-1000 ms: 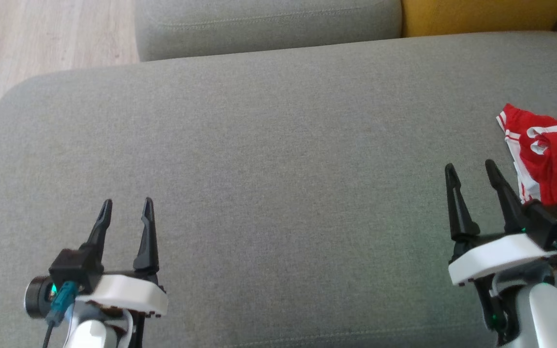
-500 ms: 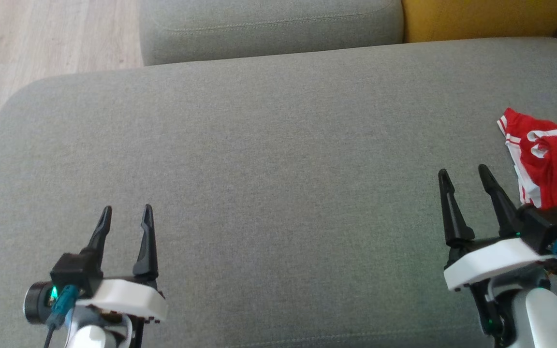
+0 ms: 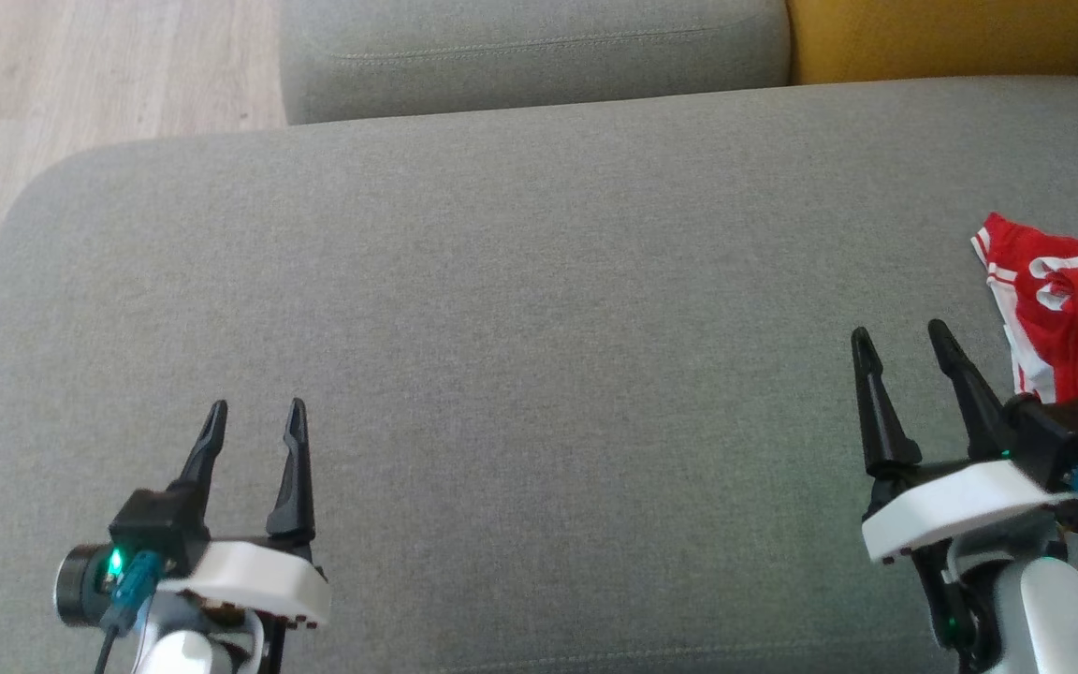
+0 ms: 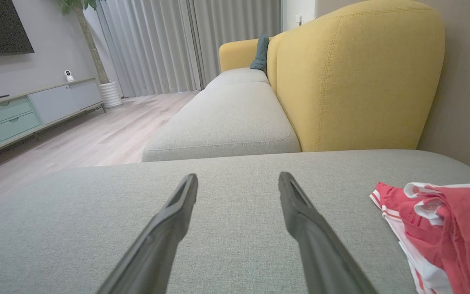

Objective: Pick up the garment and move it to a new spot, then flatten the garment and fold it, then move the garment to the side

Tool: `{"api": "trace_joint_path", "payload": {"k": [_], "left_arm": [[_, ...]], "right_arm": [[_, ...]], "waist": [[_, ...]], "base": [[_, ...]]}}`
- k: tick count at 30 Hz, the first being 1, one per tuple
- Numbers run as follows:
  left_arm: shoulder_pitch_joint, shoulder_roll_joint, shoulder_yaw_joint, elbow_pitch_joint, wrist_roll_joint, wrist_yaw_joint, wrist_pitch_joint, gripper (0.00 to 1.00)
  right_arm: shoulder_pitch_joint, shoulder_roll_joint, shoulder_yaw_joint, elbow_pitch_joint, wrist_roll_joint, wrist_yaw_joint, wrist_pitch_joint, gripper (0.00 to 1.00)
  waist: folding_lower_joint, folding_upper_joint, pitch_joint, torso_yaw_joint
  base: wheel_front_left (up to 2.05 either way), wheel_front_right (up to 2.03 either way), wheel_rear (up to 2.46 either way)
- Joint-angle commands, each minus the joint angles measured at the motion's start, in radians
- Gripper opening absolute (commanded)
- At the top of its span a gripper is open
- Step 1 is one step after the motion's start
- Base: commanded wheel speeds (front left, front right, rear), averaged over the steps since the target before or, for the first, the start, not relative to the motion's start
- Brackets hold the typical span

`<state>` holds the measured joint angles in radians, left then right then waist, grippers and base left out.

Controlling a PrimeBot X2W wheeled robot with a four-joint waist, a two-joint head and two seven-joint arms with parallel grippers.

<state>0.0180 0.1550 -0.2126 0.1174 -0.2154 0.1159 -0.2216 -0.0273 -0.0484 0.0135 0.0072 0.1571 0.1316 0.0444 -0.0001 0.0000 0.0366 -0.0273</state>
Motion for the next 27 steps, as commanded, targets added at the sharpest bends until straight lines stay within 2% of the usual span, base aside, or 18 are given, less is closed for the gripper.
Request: {"api": "trace_joint_path", "payload": {"k": [1, 11, 12, 14, 27], "left_arm": [[-0.045, 0.021, 0.033, -0.035, -0.001, 0.007, 0.0, 1.0], [-0.053, 0.03, 0.024, -0.035, -0.001, 0.009, -0.004, 1.0], [-0.002, 0.007, -0.005, 0.003, 0.0, -0.001, 0.0, 0.0], [0.007, -0.002, -0.006, 0.036, -0.001, -0.002, 0.0, 0.0], [-0.005, -0.009, 0.021, 0.045, -0.14, -0.025, 0.028, 0.0]], "right_arm": [[-0.02, -0.002, 0.016, -0.034, 0.002, -0.001, -0.002, 1.0], [-0.016, -0.002, 0.014, -0.032, 0.013, -0.001, -0.005, 1.0], [0.0, 0.001, -0.008, 0.005, 0.006, 0.0, -0.001, 0.0], [0.005, 0.002, -0.007, 0.039, 0.007, 0.0, 0.0, 0.0], [-0.002, -0.004, -0.011, 0.057, 0.153, 0.0, 0.001, 0.0]], "waist": [[0.0001, 0.0, 0.0, 0.003], [0.0001, 0.0, 0.002, 0.008], [0.0001, 0.0, 0.002, 0.008], [0.0001, 0.0, 0.002, 0.008], [0.0001, 0.0, -0.001, 0.01]], "base": [[0.0, 0.0, 0.0], [0.0, 0.0, 0.0], [0.0, 0.0, 0.0], [0.0, 0.0, 0.0], [0.0, 0.0, 0.0]]}}
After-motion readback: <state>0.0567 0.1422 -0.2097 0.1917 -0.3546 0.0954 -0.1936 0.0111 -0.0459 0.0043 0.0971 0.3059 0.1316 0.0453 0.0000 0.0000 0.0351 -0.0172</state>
